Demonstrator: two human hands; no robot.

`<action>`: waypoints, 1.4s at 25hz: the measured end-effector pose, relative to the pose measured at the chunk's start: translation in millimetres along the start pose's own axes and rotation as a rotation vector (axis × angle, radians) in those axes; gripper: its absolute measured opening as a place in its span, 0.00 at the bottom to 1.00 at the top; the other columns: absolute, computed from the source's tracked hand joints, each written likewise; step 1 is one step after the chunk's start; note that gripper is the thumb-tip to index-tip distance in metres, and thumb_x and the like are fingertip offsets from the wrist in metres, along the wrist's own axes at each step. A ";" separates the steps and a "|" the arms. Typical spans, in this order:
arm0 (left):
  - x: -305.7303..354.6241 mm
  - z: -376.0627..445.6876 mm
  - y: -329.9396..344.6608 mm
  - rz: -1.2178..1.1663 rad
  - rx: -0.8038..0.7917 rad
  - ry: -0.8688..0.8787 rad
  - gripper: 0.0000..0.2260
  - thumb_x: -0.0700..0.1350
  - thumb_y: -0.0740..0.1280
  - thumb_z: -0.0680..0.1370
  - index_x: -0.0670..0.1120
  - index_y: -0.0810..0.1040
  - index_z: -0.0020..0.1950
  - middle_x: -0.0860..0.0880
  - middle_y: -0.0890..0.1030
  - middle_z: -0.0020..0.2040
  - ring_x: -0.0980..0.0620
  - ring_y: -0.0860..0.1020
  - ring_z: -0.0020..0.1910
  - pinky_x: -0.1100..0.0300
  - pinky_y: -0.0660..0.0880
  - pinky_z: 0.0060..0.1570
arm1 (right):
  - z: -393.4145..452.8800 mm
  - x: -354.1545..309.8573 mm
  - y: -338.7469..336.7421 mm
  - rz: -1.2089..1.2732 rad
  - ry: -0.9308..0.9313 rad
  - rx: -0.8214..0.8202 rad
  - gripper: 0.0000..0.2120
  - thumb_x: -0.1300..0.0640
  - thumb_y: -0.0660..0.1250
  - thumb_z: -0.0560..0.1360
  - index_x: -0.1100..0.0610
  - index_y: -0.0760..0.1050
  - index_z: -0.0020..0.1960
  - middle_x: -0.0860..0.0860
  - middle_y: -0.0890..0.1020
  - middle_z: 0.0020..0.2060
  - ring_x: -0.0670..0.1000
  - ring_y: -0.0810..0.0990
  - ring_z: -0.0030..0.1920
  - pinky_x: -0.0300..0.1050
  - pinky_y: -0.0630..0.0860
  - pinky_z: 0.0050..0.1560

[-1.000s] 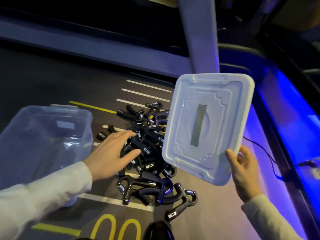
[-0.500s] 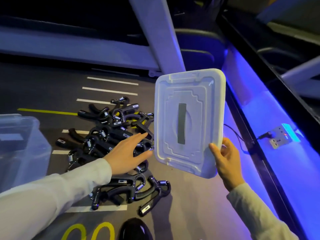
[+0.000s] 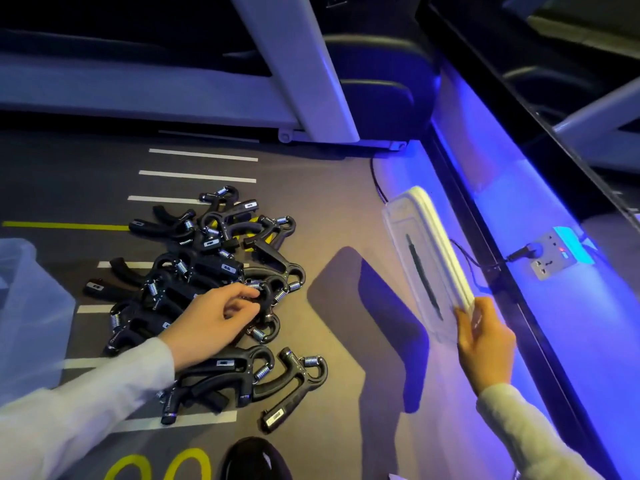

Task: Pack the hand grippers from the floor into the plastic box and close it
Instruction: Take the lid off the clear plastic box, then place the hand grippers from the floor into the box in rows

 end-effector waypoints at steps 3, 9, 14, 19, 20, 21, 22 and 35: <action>-0.8 3.3 -0.8 -0.027 0.024 0.003 0.07 0.48 0.66 0.76 0.54 0.77 0.54 0.52 0.83 0.48 0.58 0.80 0.50 0.62 0.75 0.50 | -7.3 10.3 13.3 -0.153 -0.085 -0.036 0.07 0.61 0.69 0.74 0.60 0.71 0.48 0.56 0.75 0.28 0.60 0.74 0.25 0.43 0.68 0.30; 12.9 10.2 28.5 -0.070 -0.092 0.020 0.10 0.47 0.65 0.76 0.55 0.77 0.57 0.55 0.82 0.51 0.62 0.78 0.53 0.67 0.71 0.53 | -12.8 6.9 46.1 -0.445 -0.260 -0.191 0.26 0.70 0.81 0.53 0.62 0.81 0.49 0.60 0.85 0.38 0.64 0.83 0.32 0.52 0.79 0.27; 8.9 -10.3 14.1 -0.006 -0.066 0.023 0.09 0.42 0.66 0.76 0.56 0.79 0.49 0.55 0.84 0.43 0.59 0.81 0.43 0.71 0.74 0.39 | -6.9 22.3 68.7 -0.511 -0.138 -0.393 0.29 0.66 0.77 0.64 0.61 0.74 0.64 0.62 0.79 0.59 0.67 0.81 0.54 0.59 0.80 0.48; 2.3 -23.4 -6.1 0.040 -0.049 0.033 0.13 0.52 0.65 0.71 0.66 0.75 0.54 0.63 0.82 0.48 0.66 0.78 0.48 0.70 0.74 0.47 | -17.9 27.6 101.3 -0.517 -0.055 -0.527 0.23 0.63 0.59 0.79 0.56 0.59 0.72 0.56 0.64 0.72 0.58 0.69 0.68 0.50 0.72 0.60; -0.2 -21.2 -5.2 0.059 -0.052 0.037 0.14 0.56 0.64 0.69 0.66 0.76 0.54 0.65 0.81 0.50 0.67 0.77 0.51 0.66 0.73 0.51 | -21.2 25.6 109.0 -0.503 -0.033 -0.530 0.20 0.63 0.58 0.79 0.57 0.61 0.69 0.55 0.67 0.69 0.58 0.72 0.65 0.49 0.74 0.55; -0.7 -19.6 -2.4 0.066 -0.061 0.041 0.14 0.59 0.64 0.69 0.65 0.77 0.54 0.66 0.80 0.51 0.68 0.76 0.52 0.63 0.72 0.53 | -23.7 25.0 116.8 -0.507 -0.008 -0.552 0.16 0.64 0.57 0.79 0.57 0.64 0.66 0.55 0.69 0.65 0.58 0.73 0.62 0.48 0.74 0.51; -1.8 -18.3 1.2 0.072 -0.073 0.039 0.14 0.62 0.63 0.69 0.65 0.77 0.54 0.67 0.80 0.51 0.68 0.76 0.52 0.61 0.72 0.55 | -26.1 25.9 124.1 -0.525 0.018 -0.577 0.15 0.64 0.58 0.78 0.58 0.65 0.64 0.55 0.69 0.63 0.57 0.73 0.60 0.48 0.74 0.48; -4.8 -35.6 -18.8 0.131 0.027 0.097 0.10 0.54 0.65 0.70 0.62 0.79 0.50 0.65 0.81 0.48 0.65 0.78 0.49 0.63 0.76 0.48 | -52.3 -14.1 149.6 -0.232 -0.040 -0.450 0.11 0.49 0.60 0.78 0.54 0.71 0.56 0.50 0.76 0.52 0.52 0.75 0.51 0.44 0.73 0.54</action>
Point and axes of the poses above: each hand's wrist, its own z-axis towards the middle knuckle, its own y-axis out of the palm, x = y × z, the point moved 1 cm from there along z, towards the middle knuckle
